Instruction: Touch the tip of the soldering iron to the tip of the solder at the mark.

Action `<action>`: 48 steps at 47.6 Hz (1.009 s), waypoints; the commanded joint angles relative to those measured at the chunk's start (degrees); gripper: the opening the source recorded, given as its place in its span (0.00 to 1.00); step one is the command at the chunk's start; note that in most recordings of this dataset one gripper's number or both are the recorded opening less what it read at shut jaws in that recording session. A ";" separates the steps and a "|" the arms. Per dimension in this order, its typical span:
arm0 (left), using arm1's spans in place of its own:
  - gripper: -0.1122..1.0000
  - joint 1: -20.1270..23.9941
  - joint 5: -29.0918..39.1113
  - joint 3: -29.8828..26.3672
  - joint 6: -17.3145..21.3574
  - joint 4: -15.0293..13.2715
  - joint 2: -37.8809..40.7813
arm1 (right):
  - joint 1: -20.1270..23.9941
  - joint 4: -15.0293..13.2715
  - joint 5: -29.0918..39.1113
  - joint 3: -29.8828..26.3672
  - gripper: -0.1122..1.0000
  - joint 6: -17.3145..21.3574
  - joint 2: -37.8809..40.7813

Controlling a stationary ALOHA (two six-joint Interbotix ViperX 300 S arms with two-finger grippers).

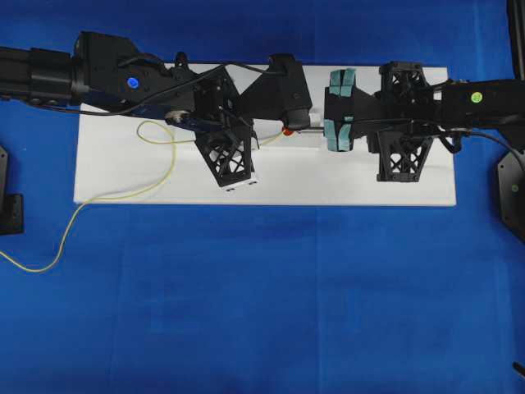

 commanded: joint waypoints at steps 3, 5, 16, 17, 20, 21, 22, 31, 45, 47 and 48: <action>0.11 0.09 -0.18 -0.97 0.00 0.09 -1.14 | 0.09 0.09 -0.35 -1.32 0.16 0.00 -0.44; 0.11 0.09 -0.09 -1.05 0.00 0.09 -1.14 | 0.09 0.09 -0.35 -1.32 0.16 0.00 -0.44; 0.11 0.09 -0.18 -0.88 0.09 0.09 -1.32 | 0.00 0.09 -0.35 -1.32 0.16 0.00 -0.44; 0.11 0.09 -0.18 -0.79 0.09 0.09 -1.49 | 0.09 0.09 -0.35 -1.32 0.16 0.00 -0.44; 0.11 0.09 -0.09 -0.53 0.09 0.00 -2.02 | 0.09 0.09 -0.35 -1.32 0.16 0.00 -0.44; 0.11 0.09 -0.09 -0.35 0.09 0.09 -2.29 | 0.09 0.09 -0.35 -1.32 0.16 0.00 -0.44; 0.11 0.09 -0.09 -0.26 0.00 0.09 -2.55 | 0.09 0.09 -0.35 -1.32 0.16 0.00 -0.44; 0.11 0.00 0.70 2.02 -0.26 0.09 -7.82 | 0.09 0.09 -0.35 -1.32 0.16 0.00 -0.44; 0.11 -1.49 2.02 9.14 -1.76 0.09 -18.98 | 0.09 0.00 -0.35 -1.23 0.16 0.00 -0.53; 0.11 -1.58 2.11 10.11 -2.20 0.09 -20.65 | 0.09 0.00 -0.35 -1.23 0.16 0.00 -0.44; 0.11 -1.67 2.02 10.63 -2.46 0.09 -21.53 | 0.09 0.00 -0.35 -1.23 0.16 0.00 -0.44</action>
